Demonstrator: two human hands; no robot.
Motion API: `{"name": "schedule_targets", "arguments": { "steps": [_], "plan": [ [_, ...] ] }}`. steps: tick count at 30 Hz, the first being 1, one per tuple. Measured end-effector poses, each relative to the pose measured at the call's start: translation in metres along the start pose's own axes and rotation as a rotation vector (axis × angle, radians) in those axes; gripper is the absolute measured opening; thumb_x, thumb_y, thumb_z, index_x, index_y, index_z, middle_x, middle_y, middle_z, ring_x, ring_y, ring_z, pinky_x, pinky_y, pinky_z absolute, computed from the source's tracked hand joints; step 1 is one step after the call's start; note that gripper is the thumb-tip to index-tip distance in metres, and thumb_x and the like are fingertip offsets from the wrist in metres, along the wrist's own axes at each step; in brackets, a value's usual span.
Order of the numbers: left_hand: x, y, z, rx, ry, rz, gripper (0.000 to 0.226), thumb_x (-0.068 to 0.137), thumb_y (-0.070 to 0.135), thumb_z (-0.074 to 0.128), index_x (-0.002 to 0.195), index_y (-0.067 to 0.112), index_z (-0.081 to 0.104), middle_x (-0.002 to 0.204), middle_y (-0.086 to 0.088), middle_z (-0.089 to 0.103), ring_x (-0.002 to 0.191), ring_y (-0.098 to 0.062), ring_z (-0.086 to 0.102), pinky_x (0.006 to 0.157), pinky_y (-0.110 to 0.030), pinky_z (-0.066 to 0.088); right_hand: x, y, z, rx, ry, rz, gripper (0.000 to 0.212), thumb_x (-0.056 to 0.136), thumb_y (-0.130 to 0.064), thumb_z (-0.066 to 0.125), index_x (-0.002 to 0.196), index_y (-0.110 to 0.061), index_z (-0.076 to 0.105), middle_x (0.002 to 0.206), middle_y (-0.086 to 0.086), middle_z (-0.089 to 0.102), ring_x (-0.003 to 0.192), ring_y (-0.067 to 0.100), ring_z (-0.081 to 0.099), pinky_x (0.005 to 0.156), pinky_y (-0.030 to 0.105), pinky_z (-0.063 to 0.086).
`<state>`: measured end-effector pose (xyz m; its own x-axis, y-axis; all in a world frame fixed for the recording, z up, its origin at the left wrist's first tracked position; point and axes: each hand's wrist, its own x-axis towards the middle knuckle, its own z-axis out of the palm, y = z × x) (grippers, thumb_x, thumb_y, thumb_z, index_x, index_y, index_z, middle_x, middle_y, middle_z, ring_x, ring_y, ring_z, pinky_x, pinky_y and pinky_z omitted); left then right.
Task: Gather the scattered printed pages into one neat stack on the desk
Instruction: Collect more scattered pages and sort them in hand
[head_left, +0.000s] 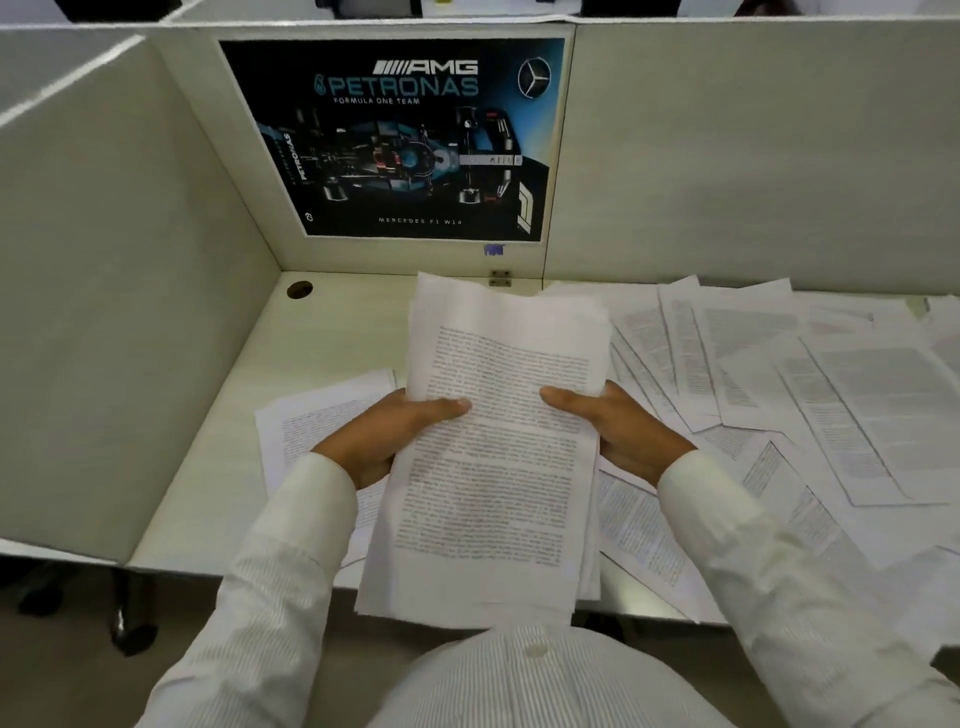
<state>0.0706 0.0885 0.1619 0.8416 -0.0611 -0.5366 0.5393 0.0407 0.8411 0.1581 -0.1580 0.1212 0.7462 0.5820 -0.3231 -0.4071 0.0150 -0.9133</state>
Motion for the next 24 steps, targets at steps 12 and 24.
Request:
{"name": "schedule_targets", "arguments": {
  "steps": [12, 24],
  "plan": [
    [0.039, 0.016, 0.050, 0.031, 0.378, 0.182, 0.033, 0.089, 0.025, 0.071, 0.119, 0.011, 0.068, 0.110, -0.006, 0.074, 0.093, -0.023, 0.073, 0.086, -0.038, 0.058, 0.007, -0.006, -0.033, 0.047, 0.148, -0.150, 0.034, 0.086, -0.019, 0.073, 0.120, -0.017, 0.068, 0.119, 0.001, 0.072, 0.111, 0.021, 0.068, 0.099, 0.041, 0.052],
    [0.045, 0.080, 0.092, -0.295, 0.603, 0.663, 0.027, 0.090, 0.025, 0.069, 0.116, 0.021, 0.065, 0.111, 0.004, 0.072, 0.107, -0.020, 0.067, 0.089, -0.036, 0.056, 0.027, 0.017, -0.084, 0.100, 0.482, 0.113, 0.112, 0.052, -0.087, 0.067, 0.141, -0.023, 0.042, 0.139, -0.001, 0.052, 0.124, 0.020, 0.054, 0.108, 0.051, 0.041]
  ]
}}
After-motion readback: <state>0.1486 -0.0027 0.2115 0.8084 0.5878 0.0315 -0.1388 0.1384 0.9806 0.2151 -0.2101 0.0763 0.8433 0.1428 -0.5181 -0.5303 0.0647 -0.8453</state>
